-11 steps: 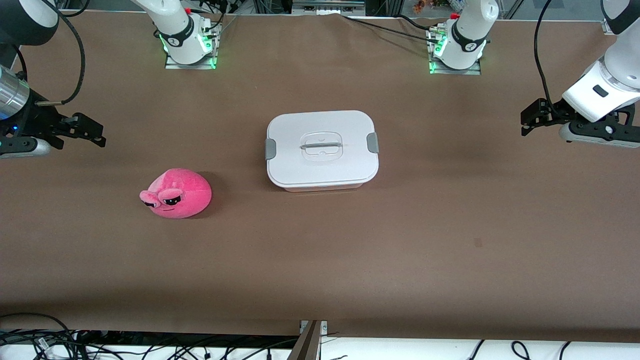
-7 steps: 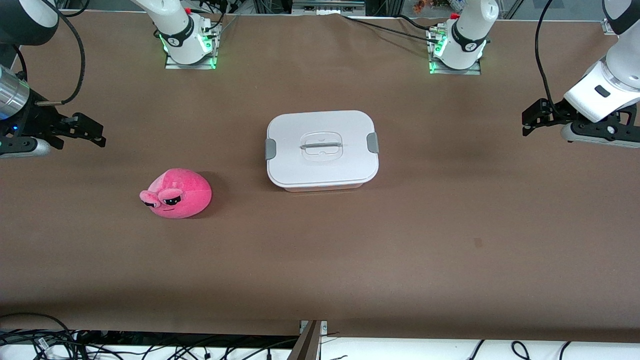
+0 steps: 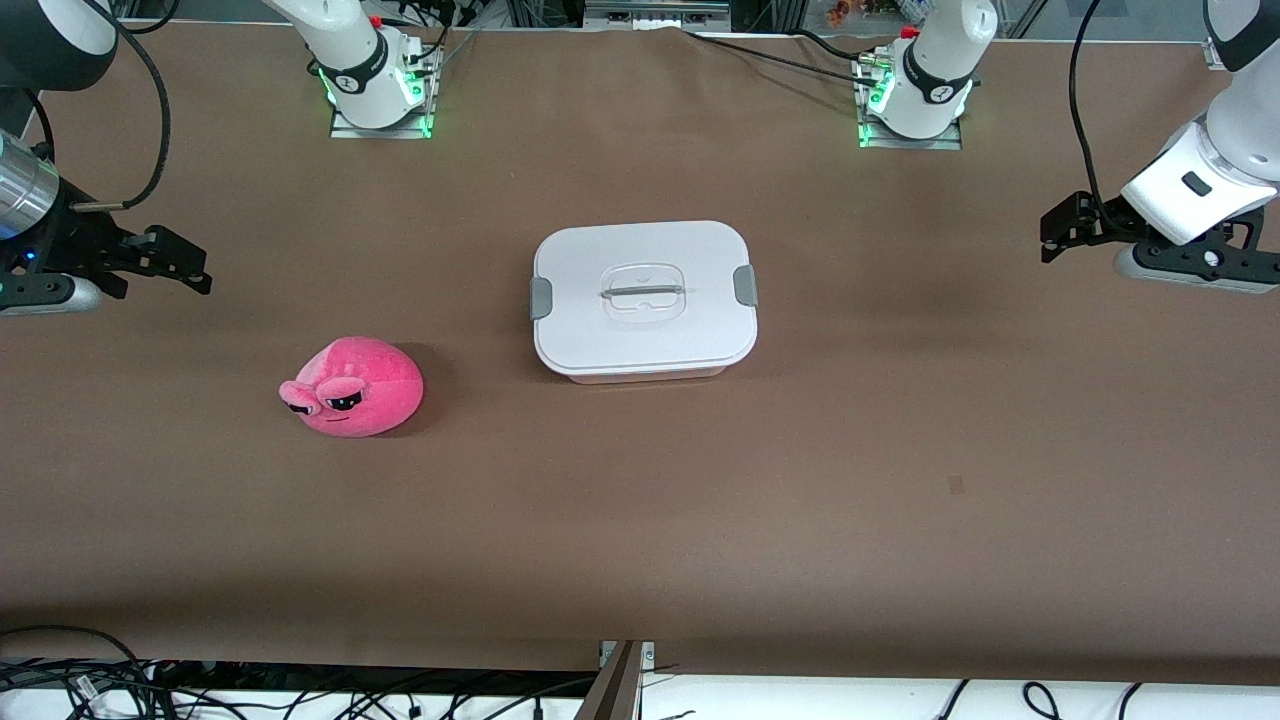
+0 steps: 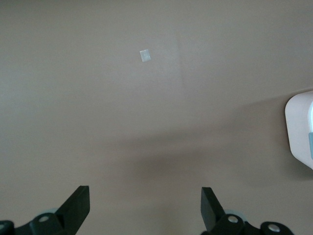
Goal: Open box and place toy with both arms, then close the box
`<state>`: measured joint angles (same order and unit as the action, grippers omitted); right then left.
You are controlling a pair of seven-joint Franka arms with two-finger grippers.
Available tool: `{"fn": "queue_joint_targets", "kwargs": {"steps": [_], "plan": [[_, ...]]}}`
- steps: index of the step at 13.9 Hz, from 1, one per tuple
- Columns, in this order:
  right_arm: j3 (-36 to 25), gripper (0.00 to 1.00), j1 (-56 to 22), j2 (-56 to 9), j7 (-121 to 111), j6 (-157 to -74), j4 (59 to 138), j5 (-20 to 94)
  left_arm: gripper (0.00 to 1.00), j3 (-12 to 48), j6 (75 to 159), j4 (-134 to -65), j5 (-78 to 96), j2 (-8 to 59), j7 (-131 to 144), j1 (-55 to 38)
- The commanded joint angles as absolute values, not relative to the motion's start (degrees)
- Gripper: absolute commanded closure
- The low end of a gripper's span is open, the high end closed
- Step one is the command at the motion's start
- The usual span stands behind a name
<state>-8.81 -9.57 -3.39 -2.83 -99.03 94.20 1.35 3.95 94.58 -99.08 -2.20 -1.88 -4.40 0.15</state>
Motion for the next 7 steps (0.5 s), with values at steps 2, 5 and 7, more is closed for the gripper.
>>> {"fn": "queue_joint_targets", "kwargs": {"steps": [2,5,7], "plan": [[-8.35,0.00,-8.88,-3.78,-2.72,-97.73,92.72,1.67,0.00,5.54,92.11,-97.65,-0.97,-1.85,-5.10,0.79],[-8.35,0.00,-8.88,-3.78,-2.72,-97.73,92.72,1.67,0.00,8.86,91.93,-94.40,-0.53,0.43,-5.01,0.09],[-8.35,0.00,-8.96,-3.78,-2.72,-97.73,92.72,1.67,0.00,12.11,90.80,-93.43,-0.62,1.49,-6.84,-0.17]]}}
